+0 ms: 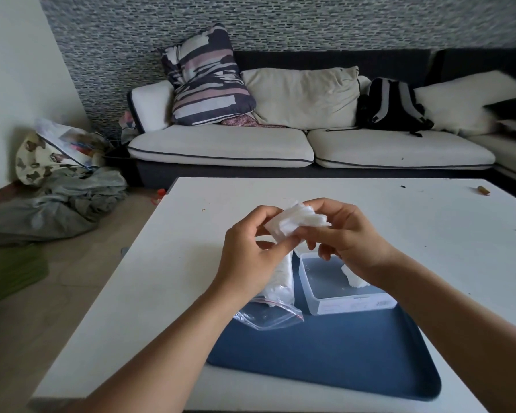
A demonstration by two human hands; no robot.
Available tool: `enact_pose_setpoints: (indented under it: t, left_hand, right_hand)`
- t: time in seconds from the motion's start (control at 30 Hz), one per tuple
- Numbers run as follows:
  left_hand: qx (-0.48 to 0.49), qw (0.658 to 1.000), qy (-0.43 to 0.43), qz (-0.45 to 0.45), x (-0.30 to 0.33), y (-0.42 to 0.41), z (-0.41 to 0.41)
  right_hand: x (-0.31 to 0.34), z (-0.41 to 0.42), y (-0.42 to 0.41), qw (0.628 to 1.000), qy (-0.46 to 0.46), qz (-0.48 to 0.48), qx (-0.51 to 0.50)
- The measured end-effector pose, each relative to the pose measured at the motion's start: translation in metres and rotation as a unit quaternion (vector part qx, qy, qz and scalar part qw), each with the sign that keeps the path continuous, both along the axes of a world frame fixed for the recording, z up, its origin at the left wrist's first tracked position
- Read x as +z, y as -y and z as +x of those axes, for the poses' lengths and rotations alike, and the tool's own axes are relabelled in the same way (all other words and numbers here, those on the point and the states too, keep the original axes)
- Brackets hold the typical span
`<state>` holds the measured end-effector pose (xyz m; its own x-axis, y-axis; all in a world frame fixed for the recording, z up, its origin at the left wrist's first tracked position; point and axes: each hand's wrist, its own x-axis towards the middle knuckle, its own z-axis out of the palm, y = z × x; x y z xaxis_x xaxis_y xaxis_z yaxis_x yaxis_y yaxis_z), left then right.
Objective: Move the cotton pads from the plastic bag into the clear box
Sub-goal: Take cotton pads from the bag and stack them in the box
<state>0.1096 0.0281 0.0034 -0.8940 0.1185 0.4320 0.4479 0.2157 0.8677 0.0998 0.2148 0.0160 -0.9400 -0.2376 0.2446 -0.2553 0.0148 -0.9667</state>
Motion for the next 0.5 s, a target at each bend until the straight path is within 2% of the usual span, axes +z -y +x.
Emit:
enact_pose_setpoints:
  t: [0.13, 0.3, 0.43, 0.5]
  left_hand:
    - [0.022, 0.999, 0.015, 0.032, 0.003, 0.001, -0.002]
    - [-0.047, 0.987, 0.121, 0.097, 0.008, 0.005, -0.001]
    - [-0.106, 0.952, 0.233, 0.170, 0.011, 0.006, 0.000]
    - [-0.137, 0.936, 0.275, 0.171, 0.010, 0.007, 0.001]
  right_hand:
    - [0.002, 0.001, 0.004, 0.999, -0.030, 0.025, -0.002]
    - [0.013, 0.008, 0.003, 0.993, -0.064, 0.100, -0.008]
    - [0.013, 0.009, 0.002, 0.991, -0.074, 0.108, -0.013]
    - [0.012, 0.007, 0.000, 0.991, -0.072, 0.115, -0.008]
